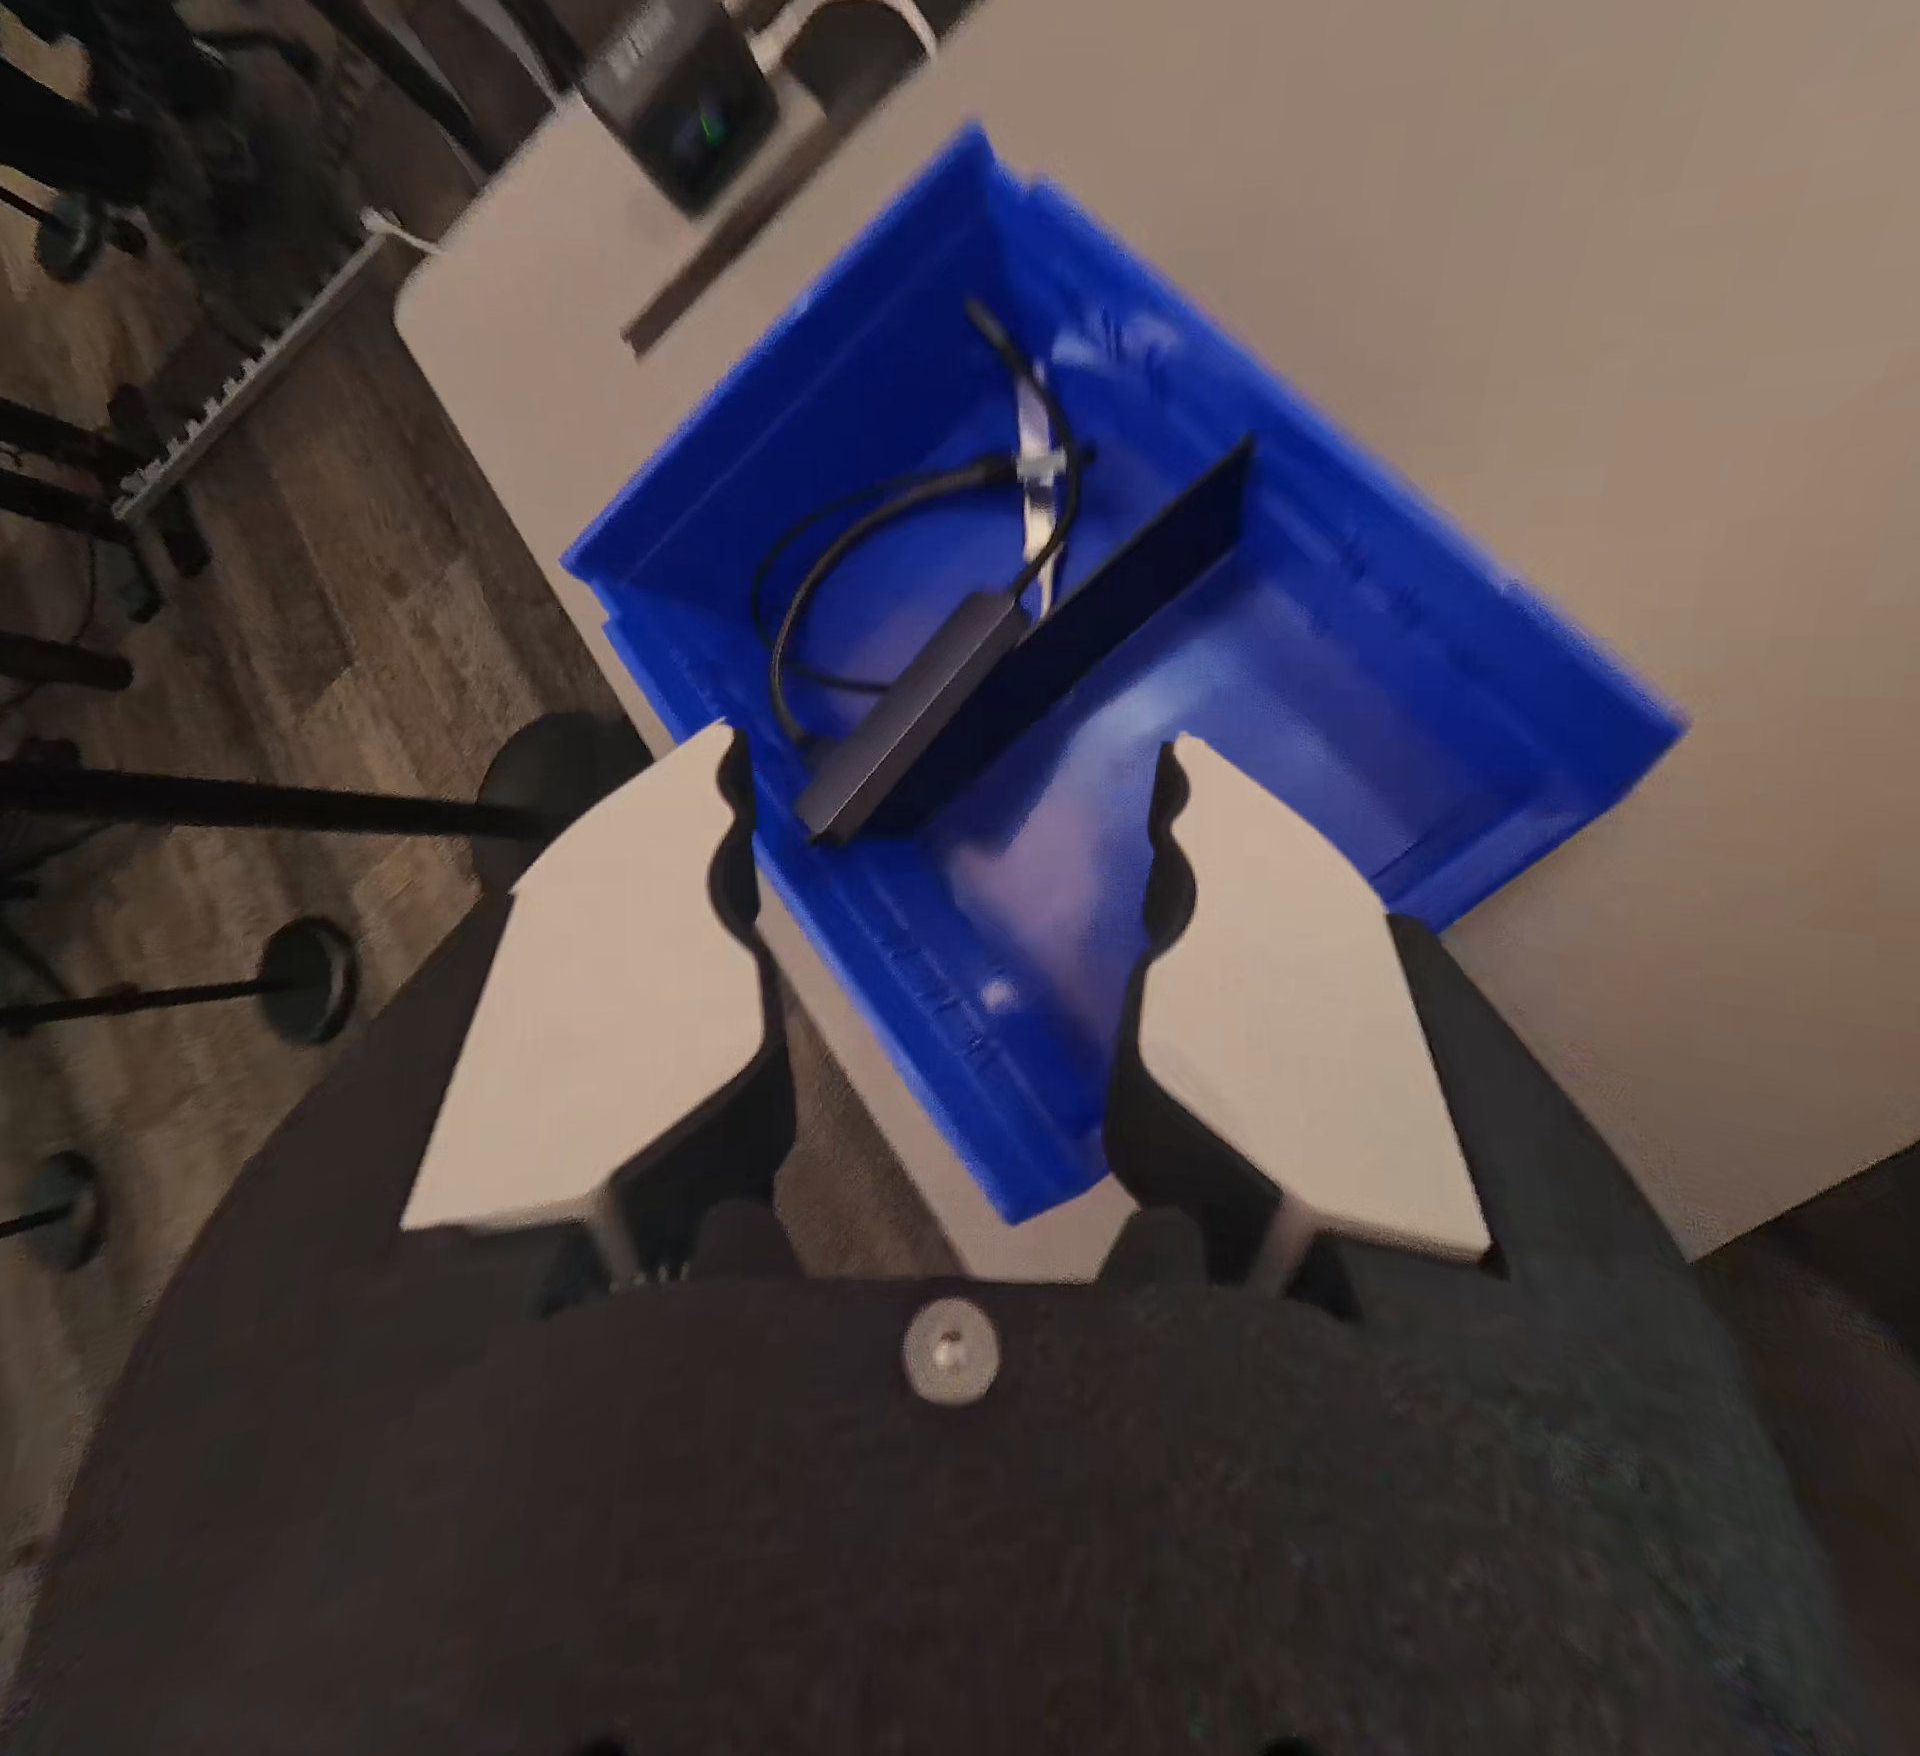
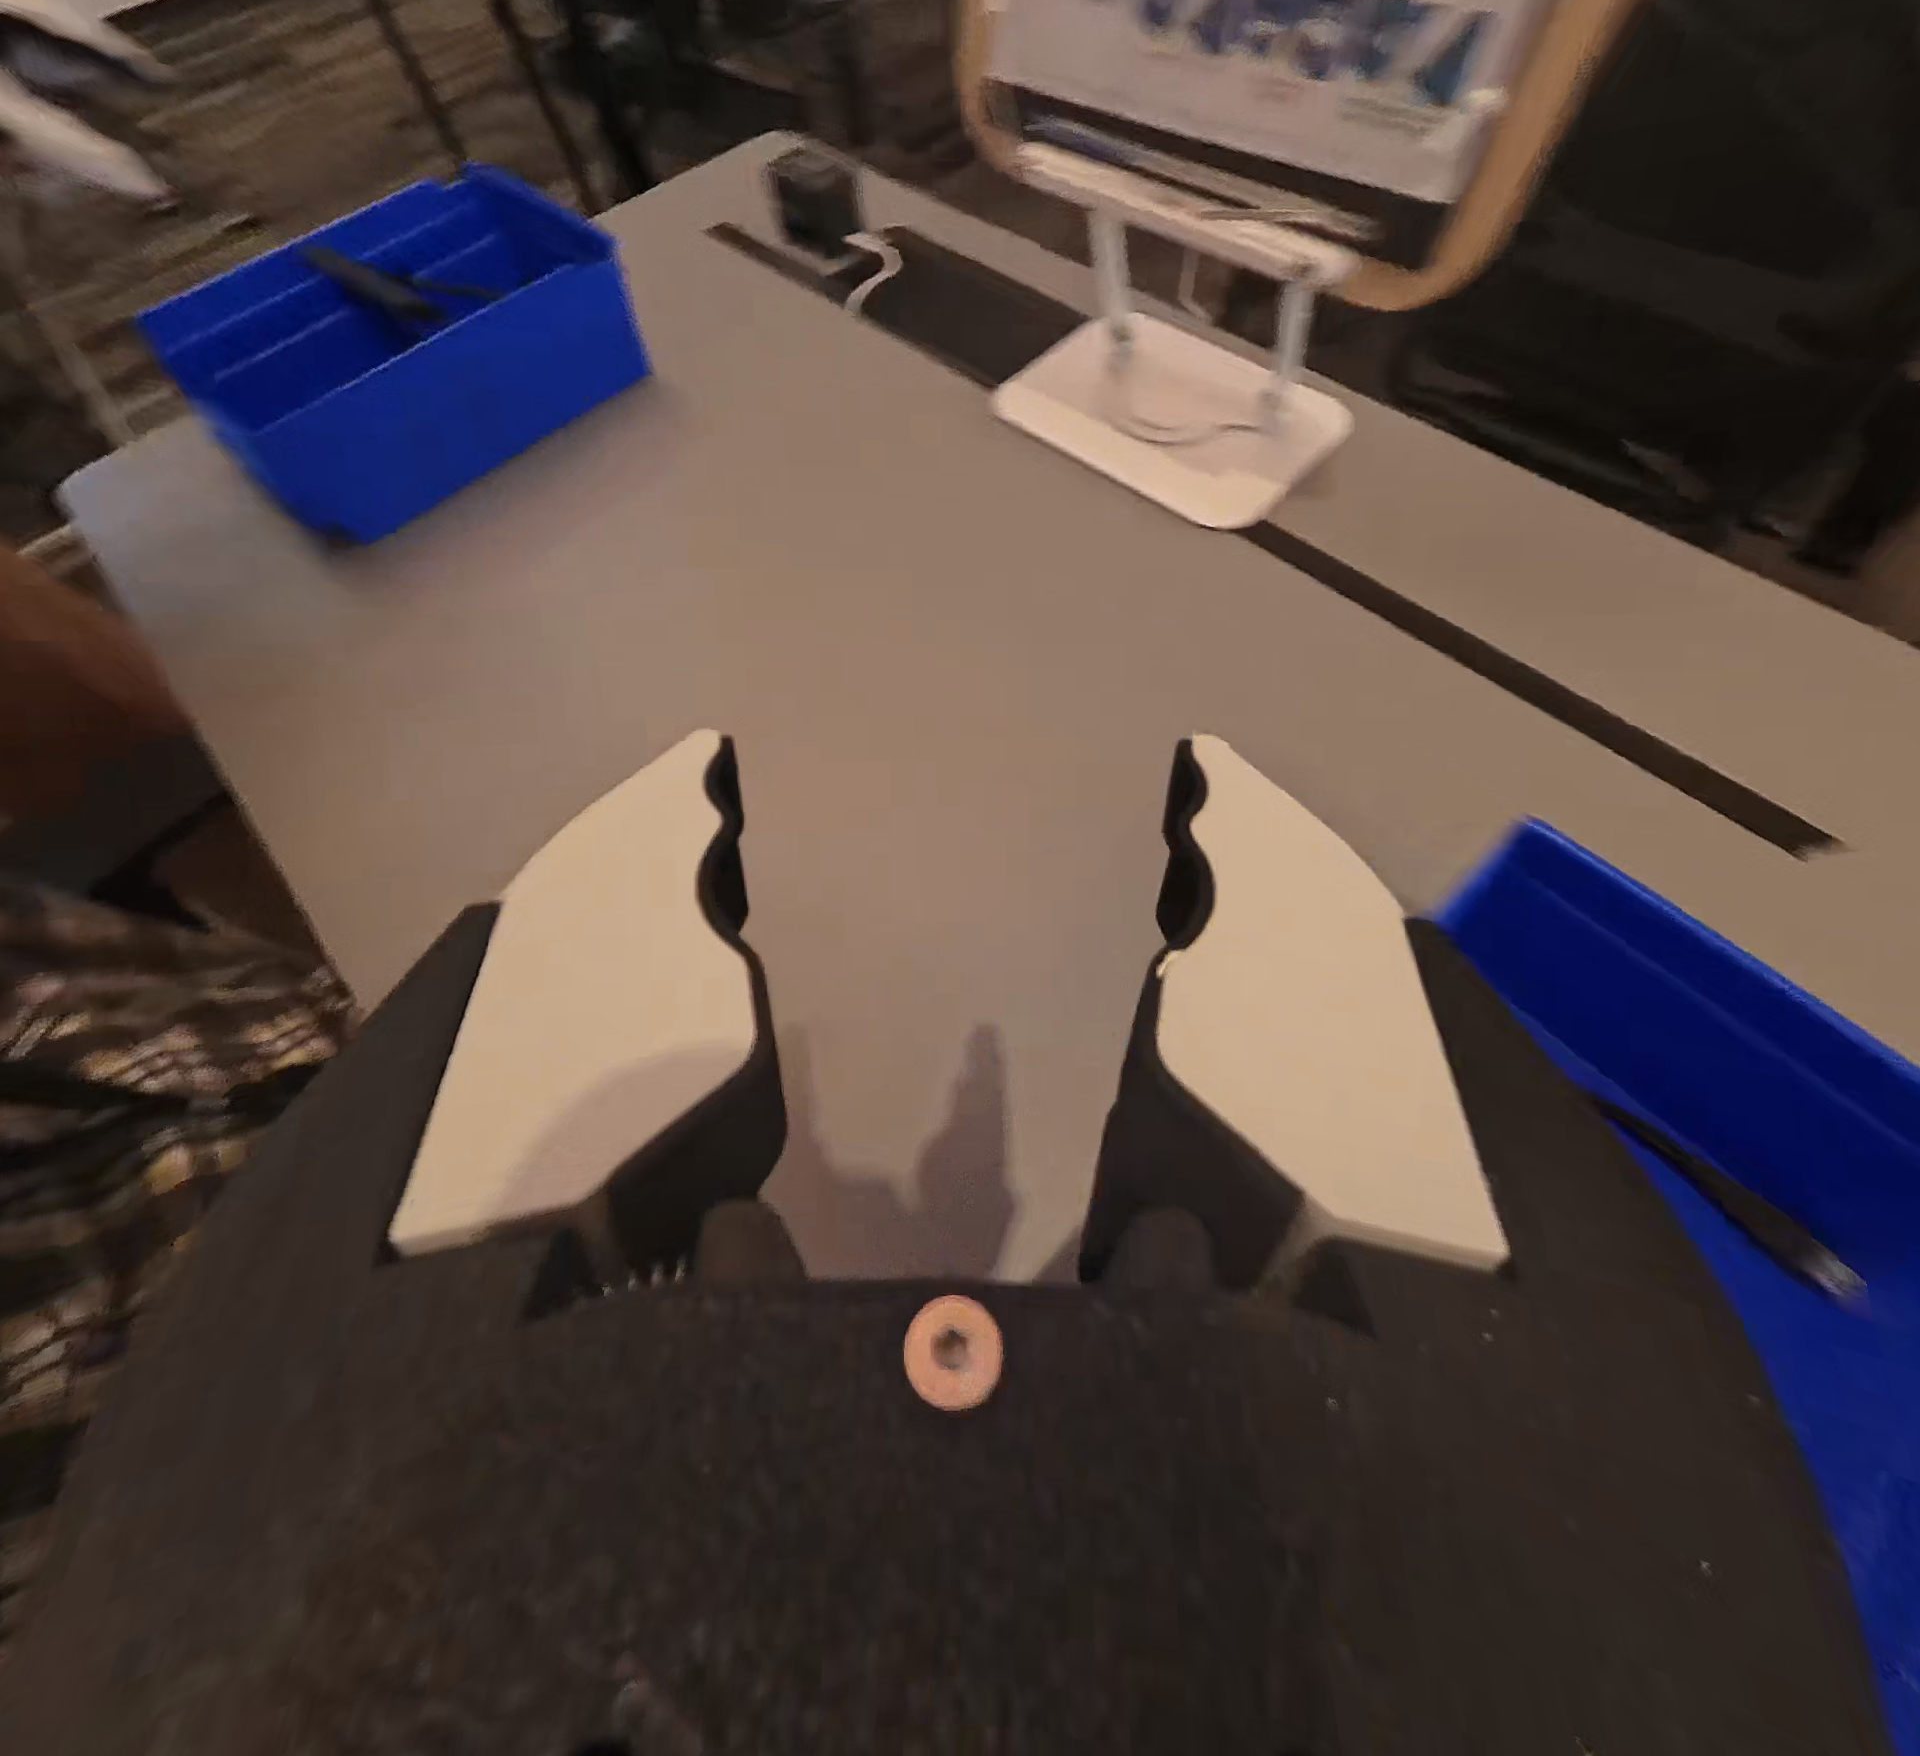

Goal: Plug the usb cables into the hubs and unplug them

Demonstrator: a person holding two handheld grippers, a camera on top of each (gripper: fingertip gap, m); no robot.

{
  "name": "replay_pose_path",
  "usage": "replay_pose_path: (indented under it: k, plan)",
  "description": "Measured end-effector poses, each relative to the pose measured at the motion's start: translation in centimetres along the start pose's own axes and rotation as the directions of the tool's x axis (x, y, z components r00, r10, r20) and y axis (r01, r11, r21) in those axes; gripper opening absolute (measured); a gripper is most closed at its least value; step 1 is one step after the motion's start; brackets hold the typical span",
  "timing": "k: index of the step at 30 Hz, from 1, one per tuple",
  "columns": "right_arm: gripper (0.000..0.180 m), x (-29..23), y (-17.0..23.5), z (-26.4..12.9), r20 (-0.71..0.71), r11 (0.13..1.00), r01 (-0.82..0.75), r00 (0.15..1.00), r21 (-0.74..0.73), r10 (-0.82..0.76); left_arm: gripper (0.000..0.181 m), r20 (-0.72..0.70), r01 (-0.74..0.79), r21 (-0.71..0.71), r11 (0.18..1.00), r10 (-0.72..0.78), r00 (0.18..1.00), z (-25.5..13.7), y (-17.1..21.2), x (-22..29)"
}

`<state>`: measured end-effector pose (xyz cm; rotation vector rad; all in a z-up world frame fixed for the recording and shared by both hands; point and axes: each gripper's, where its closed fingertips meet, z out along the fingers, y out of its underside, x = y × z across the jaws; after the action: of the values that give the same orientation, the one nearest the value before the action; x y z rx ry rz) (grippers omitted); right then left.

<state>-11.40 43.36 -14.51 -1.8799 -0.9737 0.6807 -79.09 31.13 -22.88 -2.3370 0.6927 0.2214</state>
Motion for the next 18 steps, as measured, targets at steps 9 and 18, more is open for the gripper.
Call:
replay_pose_path:
  k: [9,18]
  plan:
    - [0.076,-10.4,5.1,9.7,0.372,0.997,-0.004,0.928,-0.082,0.034,0.064,-0.080,-0.233,-0.260,0.937,0.219,0.972,6.5,4.2,-3.0]
    - [0.068,-9.7,5.0,11.7,0.444,0.989,-0.119,0.884,-0.088,0.146,0.051,-0.098,-0.399,-0.404,0.823,0.394,0.914,8.9,7.1,-3.8]
